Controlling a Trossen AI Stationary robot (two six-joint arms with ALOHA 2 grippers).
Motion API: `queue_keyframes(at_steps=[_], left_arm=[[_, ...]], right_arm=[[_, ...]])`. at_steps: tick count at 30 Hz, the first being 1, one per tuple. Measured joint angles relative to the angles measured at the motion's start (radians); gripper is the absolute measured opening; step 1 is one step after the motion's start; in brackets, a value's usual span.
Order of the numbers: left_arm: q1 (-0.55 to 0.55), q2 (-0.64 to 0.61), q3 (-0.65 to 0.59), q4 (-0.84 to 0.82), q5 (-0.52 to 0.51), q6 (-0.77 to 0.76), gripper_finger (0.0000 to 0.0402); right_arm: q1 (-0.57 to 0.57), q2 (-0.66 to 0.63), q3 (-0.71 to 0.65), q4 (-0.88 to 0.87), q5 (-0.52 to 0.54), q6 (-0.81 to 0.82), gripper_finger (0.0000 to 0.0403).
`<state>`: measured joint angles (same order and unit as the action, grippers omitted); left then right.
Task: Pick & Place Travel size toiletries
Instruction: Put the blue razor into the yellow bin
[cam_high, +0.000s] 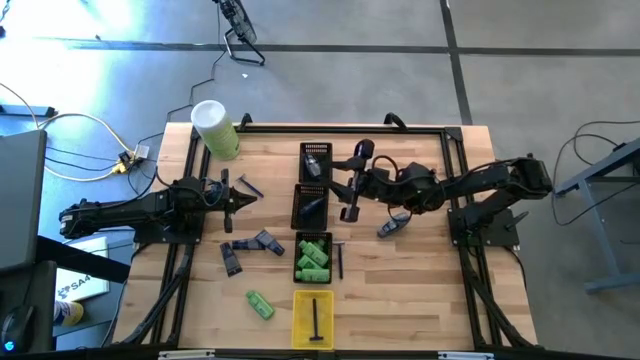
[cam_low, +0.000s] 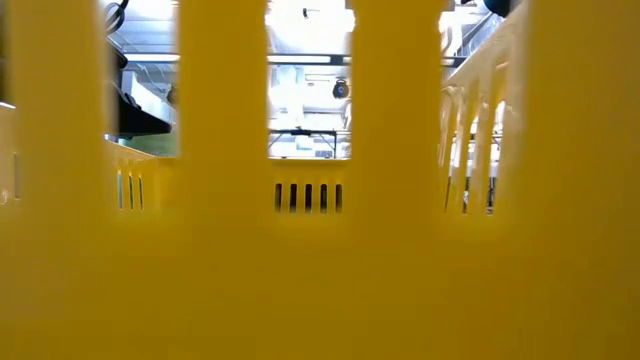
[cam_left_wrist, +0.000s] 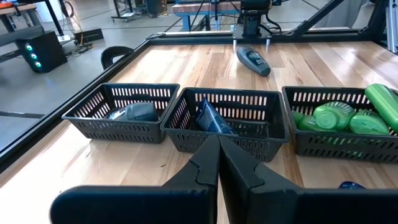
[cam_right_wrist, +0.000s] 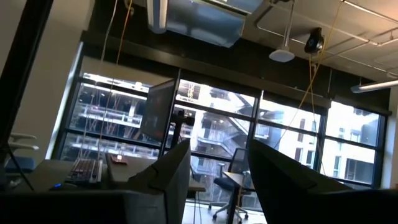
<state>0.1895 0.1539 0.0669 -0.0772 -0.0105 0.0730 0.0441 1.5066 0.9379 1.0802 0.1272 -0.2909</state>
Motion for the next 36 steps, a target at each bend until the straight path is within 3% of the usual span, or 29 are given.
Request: queue_keyframes(at_steps=[15, 19, 25, 29, 32, 36], left_arm=[[0.000, 0.000, 0.000, 0.000, 0.000, 0.000, 0.0006], [0.000, 0.000, 0.000, 0.000, 0.000, 0.000, 0.0006], [0.000, 0.000, 0.000, 0.000, 0.000, 0.000, 0.0006], [0.000, 0.000, 0.000, 0.000, 0.000, 0.000, 0.0006], [0.000, 0.000, 0.000, 0.000, 0.000, 0.000, 0.0006], [0.000, 0.000, 0.000, 0.000, 0.000, 0.000, 0.0006]], right_arm=[[0.023, 0.000, 0.000, 0.010, 0.031, 0.005, 0.0152], [0.068, -0.017, 0.001, -0.107, 0.179, -0.028, 0.0152], [0.151, -0.018, 0.059, -0.363, 0.549, -0.056, 0.0152], [0.185, -0.018, 0.104, -0.517, 0.737, -0.019, 0.0152], [0.200, -0.018, 0.115, -0.616, 0.814, 0.082, 0.0152], [0.215, -0.018, 0.117, -0.793, 0.816, 0.308, 0.0152]])
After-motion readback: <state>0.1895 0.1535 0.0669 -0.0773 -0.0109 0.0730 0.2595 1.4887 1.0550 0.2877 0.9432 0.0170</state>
